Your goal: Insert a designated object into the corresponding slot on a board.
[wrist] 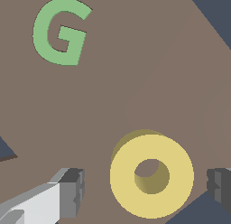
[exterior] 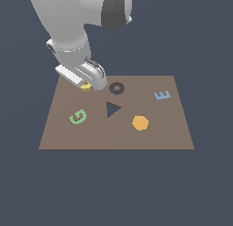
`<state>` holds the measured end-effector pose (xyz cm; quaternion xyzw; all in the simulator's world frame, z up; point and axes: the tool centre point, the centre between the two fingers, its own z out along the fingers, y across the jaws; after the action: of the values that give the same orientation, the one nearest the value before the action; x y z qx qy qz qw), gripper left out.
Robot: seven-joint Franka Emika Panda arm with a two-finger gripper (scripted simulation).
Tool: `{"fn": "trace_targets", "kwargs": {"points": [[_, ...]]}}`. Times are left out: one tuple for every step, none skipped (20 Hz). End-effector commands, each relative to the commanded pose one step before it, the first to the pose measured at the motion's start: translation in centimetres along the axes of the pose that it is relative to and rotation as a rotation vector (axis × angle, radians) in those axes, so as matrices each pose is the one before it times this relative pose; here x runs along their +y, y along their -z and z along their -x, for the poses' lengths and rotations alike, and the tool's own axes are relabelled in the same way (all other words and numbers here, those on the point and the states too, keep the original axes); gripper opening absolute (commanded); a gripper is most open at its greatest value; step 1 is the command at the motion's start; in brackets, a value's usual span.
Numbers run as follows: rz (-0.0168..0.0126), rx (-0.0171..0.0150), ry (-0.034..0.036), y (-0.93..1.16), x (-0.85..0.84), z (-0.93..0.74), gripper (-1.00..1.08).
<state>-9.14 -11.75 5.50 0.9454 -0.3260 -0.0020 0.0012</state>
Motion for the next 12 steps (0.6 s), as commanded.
{"fn": "trace_targets", "kwargs": {"points": [[-0.00198,0.00284,-0.02463,-0.337,0.473,0.126,1.00],[-0.00037,0.00029,-0.00461,-0.073,0.094,0.028,1.00],[-0.00024,0.00016,-0.00266,-0.043,0.053,0.017,1.00],[-0.00006,0.00004,-0.00069,-0.015,0.009,0.010,1.00],[0.00098,-0.00116,0.00504,0.056,-0.058,-0.028,1.00],[0.00000,0.00000,0.00000,-0.036,-0.004,0.003,1.00],[0.00000,0.00000,0.00000,-0.107,-0.011,0.008,1.00],[-0.00025,0.00009,-0.00064,-0.169,0.014,0.000,1.00],[-0.00025,0.00008,-0.00064,-0.241,0.007,0.006,1.00],[-0.00024,0.00008,-0.00064,-0.313,0.000,0.015,1.00],[-0.00033,0.00010,-0.00091,-0.363,0.009,0.016,1.00],[-0.00032,0.00009,-0.00092,-0.310,0.015,0.014,1.00]]}}
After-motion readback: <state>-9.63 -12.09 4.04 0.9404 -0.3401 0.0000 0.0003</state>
